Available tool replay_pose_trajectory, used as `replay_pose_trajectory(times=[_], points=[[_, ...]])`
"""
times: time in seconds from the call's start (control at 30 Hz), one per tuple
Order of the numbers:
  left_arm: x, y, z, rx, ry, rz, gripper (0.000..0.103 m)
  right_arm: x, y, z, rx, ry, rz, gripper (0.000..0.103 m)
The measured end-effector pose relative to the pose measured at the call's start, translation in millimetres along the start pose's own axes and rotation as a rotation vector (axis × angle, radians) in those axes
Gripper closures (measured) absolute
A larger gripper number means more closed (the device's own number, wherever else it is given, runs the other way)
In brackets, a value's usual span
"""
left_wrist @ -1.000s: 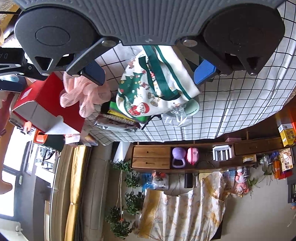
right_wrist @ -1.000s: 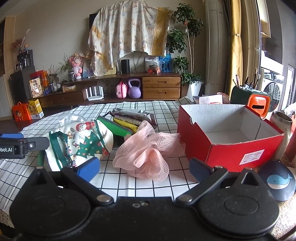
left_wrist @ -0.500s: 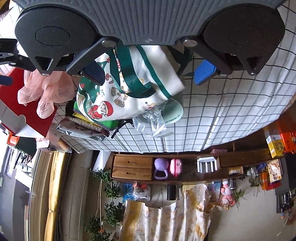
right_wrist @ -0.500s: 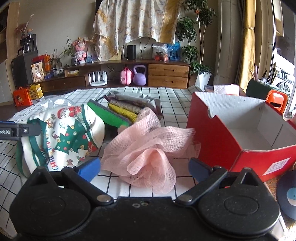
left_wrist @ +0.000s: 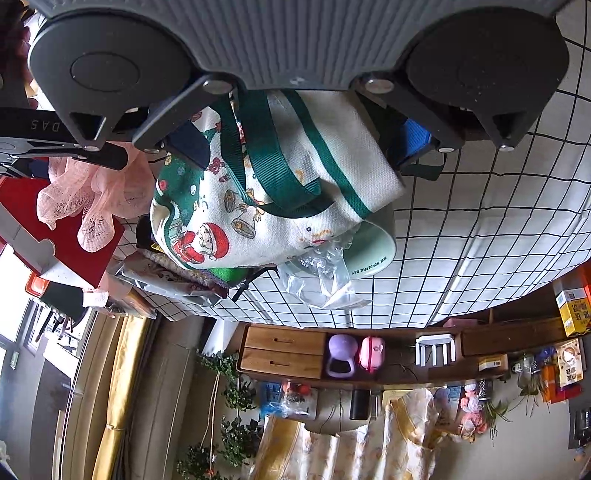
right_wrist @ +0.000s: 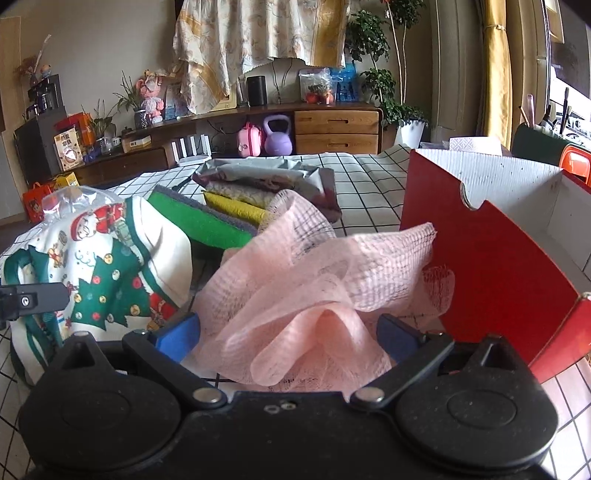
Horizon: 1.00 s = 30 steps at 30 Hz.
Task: Organize soft objects
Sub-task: 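Grasp the Christmas tote bag with the left gripper while the right grasps the pink bath puff, then carry the tote bag and pink puff into the red box and release both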
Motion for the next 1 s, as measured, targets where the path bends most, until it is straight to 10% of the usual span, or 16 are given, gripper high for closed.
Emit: replay_pose_trajectory(times=[0.1,0.43,0.7,1.0], points=[[1.3,1.9,-1.4,0.008,-0.003,-0.014,0.003,0.3,-0.9,-0.5,-0.003,-0.005,0.003,0.008],[18.2,8.7,-5.6,-0.016,0.034,-0.054,0.067,3.8,-0.9,2.4,0.03,-0.017,-0.003,0.045],[41.4,17.5,-31.0,-0.115,0.025,-0.123,0.087,18.0,3.4,-5.7,0.044,-0.04,-0.029,0.077],[60.8,31.5,-58.8,-0.162,-0.025,-0.186,0.095,53.8,18.0,-20.4,0.03,-0.035,-0.096,0.087]])
Point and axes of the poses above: each gripper's, at about its wrist camera, not at the fingertips, and x roughly against the way its jaws point, z to its left, y to its top, the point moved 7 cm from there along -x, roughly the way its jaws point, and after that the axes turned 7 degrees about -z, right-handed, at the moved point
